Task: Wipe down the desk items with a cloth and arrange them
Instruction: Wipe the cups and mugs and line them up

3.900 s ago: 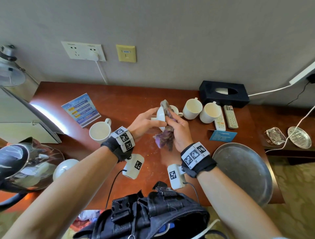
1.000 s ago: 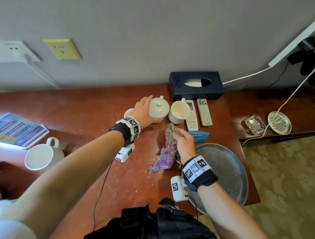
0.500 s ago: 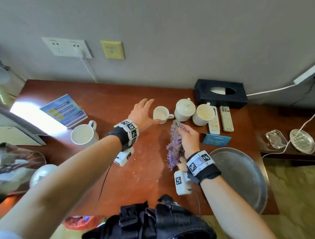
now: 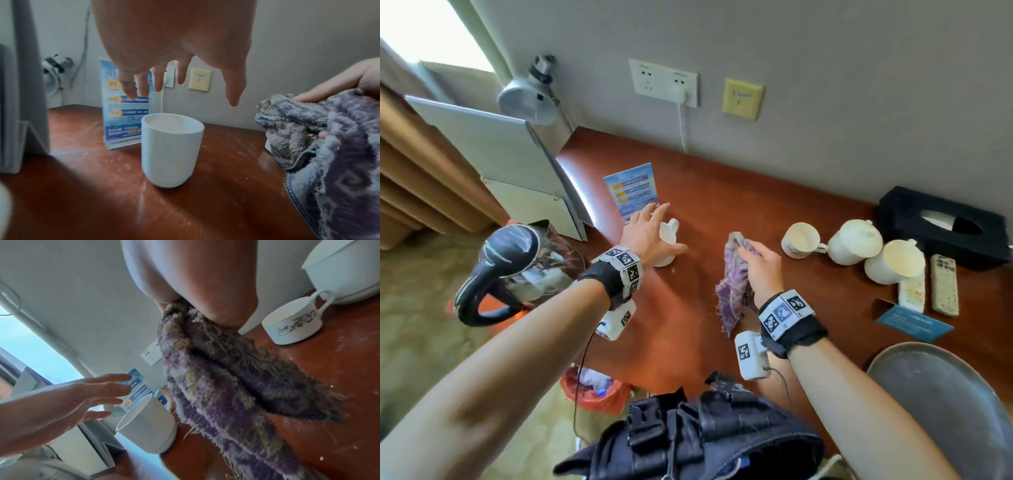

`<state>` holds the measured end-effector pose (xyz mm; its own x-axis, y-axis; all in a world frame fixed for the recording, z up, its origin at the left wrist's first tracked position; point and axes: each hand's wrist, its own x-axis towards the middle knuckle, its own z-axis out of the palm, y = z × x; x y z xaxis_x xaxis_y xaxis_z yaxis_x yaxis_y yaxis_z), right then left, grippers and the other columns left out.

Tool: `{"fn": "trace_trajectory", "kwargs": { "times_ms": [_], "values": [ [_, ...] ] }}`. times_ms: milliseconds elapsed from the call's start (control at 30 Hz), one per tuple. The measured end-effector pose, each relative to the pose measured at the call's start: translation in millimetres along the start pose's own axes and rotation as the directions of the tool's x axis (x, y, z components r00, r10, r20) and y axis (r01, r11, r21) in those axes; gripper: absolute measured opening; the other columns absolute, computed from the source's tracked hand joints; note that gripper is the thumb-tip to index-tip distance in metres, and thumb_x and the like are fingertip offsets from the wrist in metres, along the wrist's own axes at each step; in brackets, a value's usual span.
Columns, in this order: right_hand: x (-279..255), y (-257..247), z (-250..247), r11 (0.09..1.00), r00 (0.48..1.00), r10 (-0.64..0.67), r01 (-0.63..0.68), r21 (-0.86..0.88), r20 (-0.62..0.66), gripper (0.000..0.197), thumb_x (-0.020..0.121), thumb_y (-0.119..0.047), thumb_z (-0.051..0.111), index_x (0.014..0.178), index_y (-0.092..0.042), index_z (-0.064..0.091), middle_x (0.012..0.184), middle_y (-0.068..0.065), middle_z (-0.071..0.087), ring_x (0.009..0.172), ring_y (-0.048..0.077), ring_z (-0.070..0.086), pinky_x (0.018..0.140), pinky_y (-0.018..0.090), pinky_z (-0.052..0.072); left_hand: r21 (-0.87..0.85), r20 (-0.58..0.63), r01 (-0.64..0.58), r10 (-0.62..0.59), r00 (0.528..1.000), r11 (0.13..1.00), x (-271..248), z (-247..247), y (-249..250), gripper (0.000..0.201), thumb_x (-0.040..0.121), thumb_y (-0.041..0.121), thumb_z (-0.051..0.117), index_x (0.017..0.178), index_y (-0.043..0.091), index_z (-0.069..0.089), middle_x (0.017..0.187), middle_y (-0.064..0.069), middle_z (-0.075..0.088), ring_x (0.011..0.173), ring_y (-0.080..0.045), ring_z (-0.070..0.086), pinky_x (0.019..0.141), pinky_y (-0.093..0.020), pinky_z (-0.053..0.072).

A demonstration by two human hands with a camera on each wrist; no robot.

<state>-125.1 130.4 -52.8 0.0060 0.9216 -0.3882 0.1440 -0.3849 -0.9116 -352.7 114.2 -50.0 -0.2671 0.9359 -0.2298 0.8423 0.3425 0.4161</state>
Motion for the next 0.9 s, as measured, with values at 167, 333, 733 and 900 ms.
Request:
{"fn": "trace_trajectory", "kwargs": {
  "times_ms": [167, 333, 733, 900],
  "values": [
    [-3, 2, 23, 0.999, 0.999, 0.031, -0.031, -0.014, 0.031, 0.023, 0.089, -0.007, 0.063, 0.109, -0.011, 0.073, 0.099, 0.000, 0.074, 0.096, 0.017, 0.067, 0.093, 0.035, 0.052, -0.054, 0.046, 0.073, -0.071, 0.996, 0.996, -2, 2, -26, 0.106, 0.066, 0.064, 0.078, 0.153, 0.027, 0.029, 0.151, -0.006, 0.035, 0.139, -0.030, 0.035, 0.113, -0.049, 0.036],
    [1, 6, 24, 0.998, 0.998, 0.061, -0.060, -0.033, 0.011, 0.029, 0.088, -0.012, 0.065, 0.116, -0.013, 0.072, 0.106, -0.001, 0.075, 0.104, 0.019, 0.069, 0.101, 0.041, 0.052, -0.018, 0.088, 0.096, -0.094, 0.992, 0.995, 9, 9, -28, 0.099, 0.074, 0.049, 0.081, 0.153, 0.020, 0.028, 0.148, -0.009, 0.036, 0.135, -0.031, 0.040, 0.105, -0.048, 0.043],
    [-12, 15, -9, 0.998, 0.992, 0.055, -0.054, 0.012, -0.110, 0.034, 0.092, -0.007, 0.061, 0.125, -0.008, 0.066, 0.110, -0.003, 0.070, 0.109, 0.017, 0.065, 0.099, 0.029, 0.049, -0.124, 0.210, 0.126, -0.098, 0.973, 0.984, 11, 19, 4, 0.085, 0.073, 0.048, 0.083, 0.142, 0.018, 0.042, 0.129, -0.011, 0.050, 0.114, -0.030, 0.054, 0.090, -0.038, 0.047],
    [-21, 7, -23, 0.998, 0.987, -0.049, 0.042, -0.049, -0.152, 0.050, 0.093, -0.015, 0.063, 0.141, -0.015, 0.052, 0.139, -0.001, 0.055, 0.126, 0.012, 0.051, 0.111, 0.031, 0.040, -0.512, 0.345, 0.126, 0.069, 0.936, 0.849, -13, 26, 38, 0.096, 0.052, 0.047, 0.087, 0.138, 0.026, 0.051, 0.128, -0.004, 0.058, 0.116, -0.024, 0.056, 0.097, -0.048, 0.053]
  ]
}}
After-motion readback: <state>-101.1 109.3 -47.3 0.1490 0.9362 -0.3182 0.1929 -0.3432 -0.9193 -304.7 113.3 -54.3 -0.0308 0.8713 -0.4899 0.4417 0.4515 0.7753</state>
